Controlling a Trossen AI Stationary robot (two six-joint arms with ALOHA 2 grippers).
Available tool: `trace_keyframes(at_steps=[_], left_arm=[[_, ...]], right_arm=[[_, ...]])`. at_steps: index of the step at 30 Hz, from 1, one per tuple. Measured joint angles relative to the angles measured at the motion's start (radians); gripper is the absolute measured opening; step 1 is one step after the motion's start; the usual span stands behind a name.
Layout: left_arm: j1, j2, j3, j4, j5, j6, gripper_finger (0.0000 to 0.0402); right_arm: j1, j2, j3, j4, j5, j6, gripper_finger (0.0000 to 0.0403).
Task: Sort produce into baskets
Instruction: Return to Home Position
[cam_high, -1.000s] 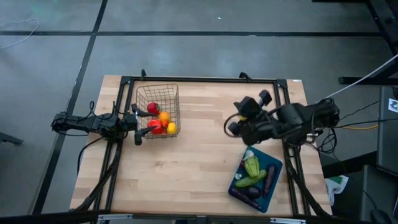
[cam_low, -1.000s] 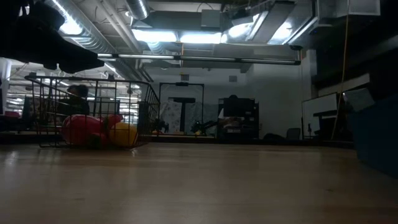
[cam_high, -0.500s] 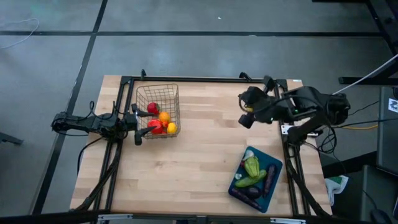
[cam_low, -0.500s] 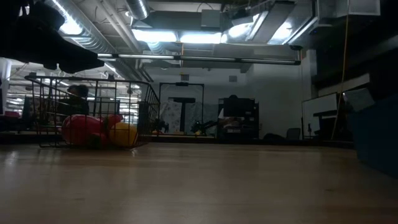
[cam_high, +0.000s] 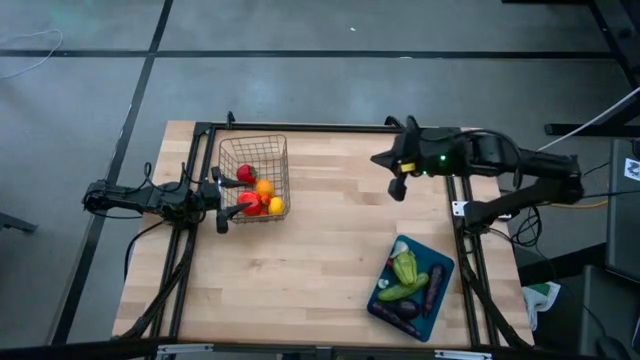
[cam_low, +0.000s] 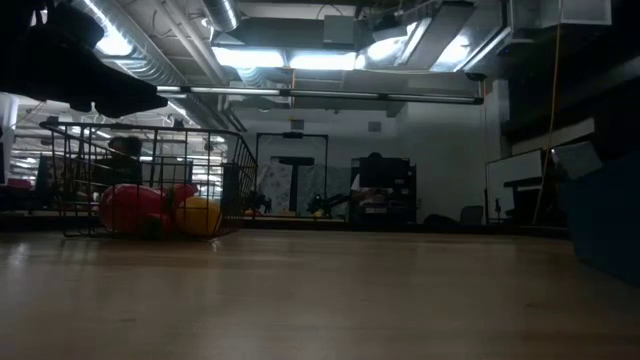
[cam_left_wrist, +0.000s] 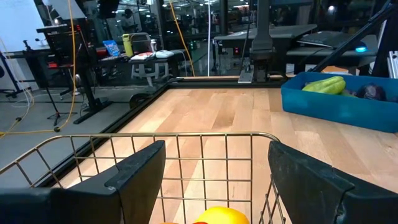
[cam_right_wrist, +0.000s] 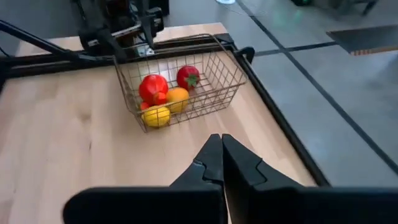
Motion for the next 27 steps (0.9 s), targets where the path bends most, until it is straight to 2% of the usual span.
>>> trace_keyframes(at_steps=[4,14,19,27], left_arm=[[0.0,0.0,0.0,0.0,0.0,0.0,0.0281],[0.0,0.0,0.0,0.0,0.0,0.0,0.0281],[0.0,0.0,0.0,0.0,0.0,0.0,0.0281],[0.0,0.0,0.0,0.0,0.0,0.0,0.0281]], right_arm=[[-0.043,-0.14,-0.213,0.155,-0.057,0.0,0.0001],[-0.067,-0.523,-0.698,0.433,-0.074,0.007,0.0001],[-0.067,-0.722,-0.853,0.461,-0.074,0.009,0.0001],[-0.067,-1.006,-1.02,0.455,-0.075,0.009,0.0001]])
